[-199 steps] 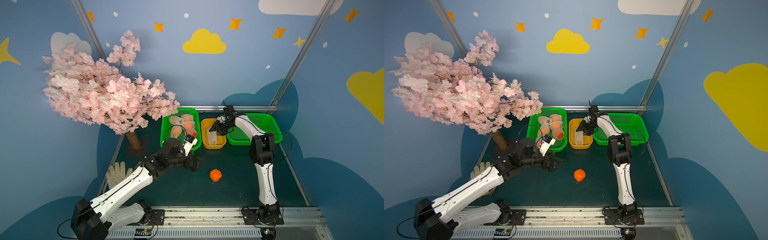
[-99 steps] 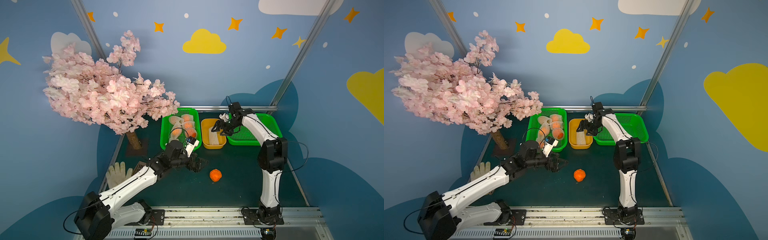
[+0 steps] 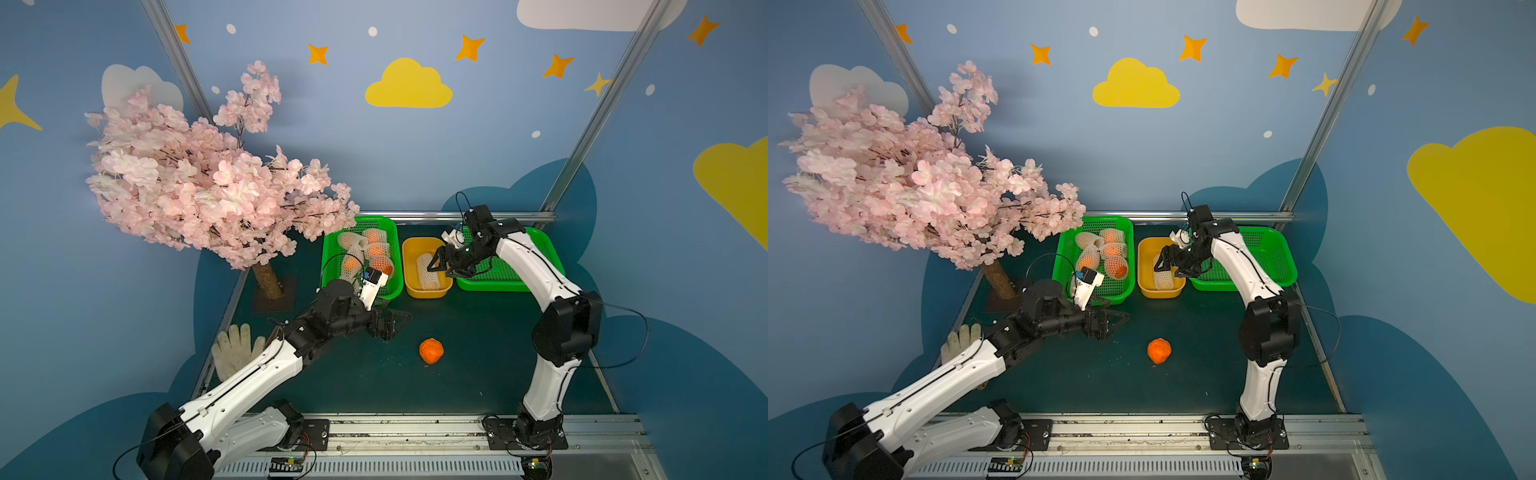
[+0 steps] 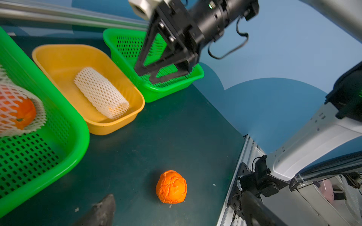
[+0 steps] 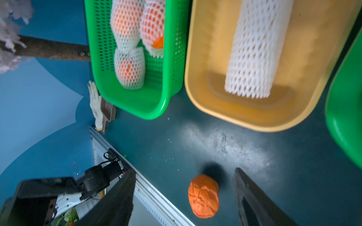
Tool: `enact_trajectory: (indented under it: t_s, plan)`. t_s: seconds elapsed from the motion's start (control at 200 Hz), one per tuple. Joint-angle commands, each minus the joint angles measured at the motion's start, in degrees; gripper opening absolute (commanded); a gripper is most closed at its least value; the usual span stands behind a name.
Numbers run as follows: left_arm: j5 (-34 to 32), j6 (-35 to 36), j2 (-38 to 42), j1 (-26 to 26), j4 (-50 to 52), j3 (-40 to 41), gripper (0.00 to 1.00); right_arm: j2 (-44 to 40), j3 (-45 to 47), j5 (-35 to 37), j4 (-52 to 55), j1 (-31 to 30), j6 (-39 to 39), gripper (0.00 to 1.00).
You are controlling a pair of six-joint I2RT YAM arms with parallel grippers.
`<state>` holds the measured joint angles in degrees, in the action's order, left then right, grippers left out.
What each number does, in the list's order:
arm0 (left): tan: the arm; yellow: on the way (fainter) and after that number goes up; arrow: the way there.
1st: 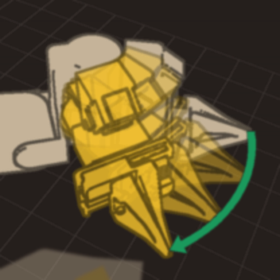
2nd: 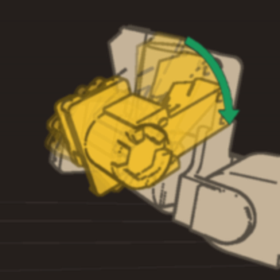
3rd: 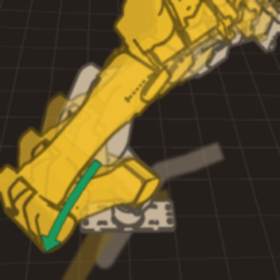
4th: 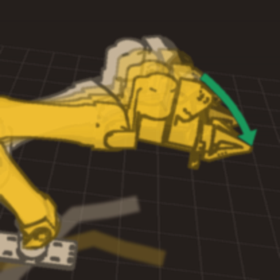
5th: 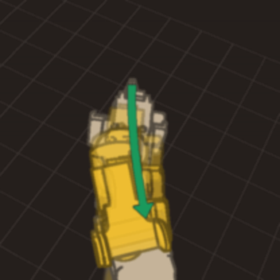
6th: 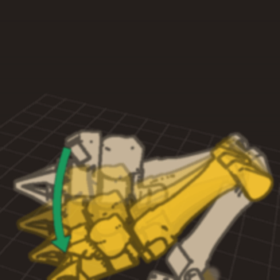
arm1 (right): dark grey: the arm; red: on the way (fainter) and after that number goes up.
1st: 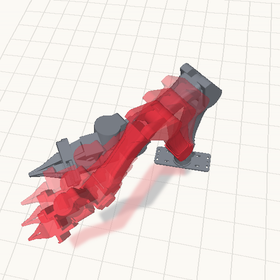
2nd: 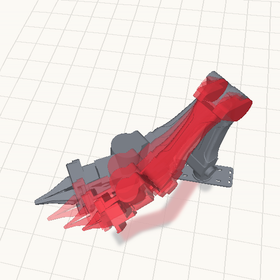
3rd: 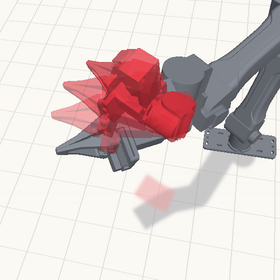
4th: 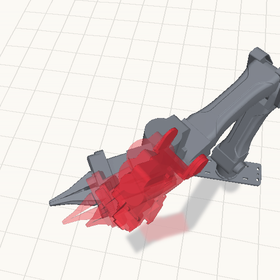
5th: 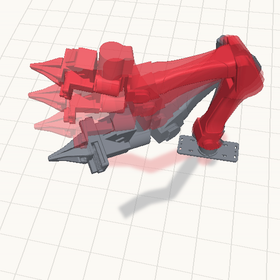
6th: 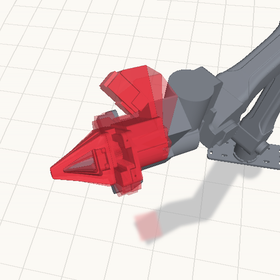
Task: Remove foam nets from oranges
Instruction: Place the foam net into the storage box, then pick up the orange from the center of the board.
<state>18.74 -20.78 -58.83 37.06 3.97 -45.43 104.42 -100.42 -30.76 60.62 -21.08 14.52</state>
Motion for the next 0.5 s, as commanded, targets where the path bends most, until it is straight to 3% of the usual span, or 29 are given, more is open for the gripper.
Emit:
enact_trajectory:
  t_s: [0.0,0.235,0.496]
  plan:
    - [-2.94,2.33,3.02,-0.89,2.28,-2.49,1.0,-6.82,8.23,0.09,3.25,-1.56,-1.86,0.78]
    - [-4.16,6.08,6.18,-2.36,4.55,-5.06,1.0,-22.34,29.04,2.87,-1.96,-6.44,-2.81,0.8]
    - [-3.26,8.97,4.87,-2.89,5.69,-7.81,1.0,-25.37,42.1,-1.83,-11.43,-11.26,-0.23,0.8]
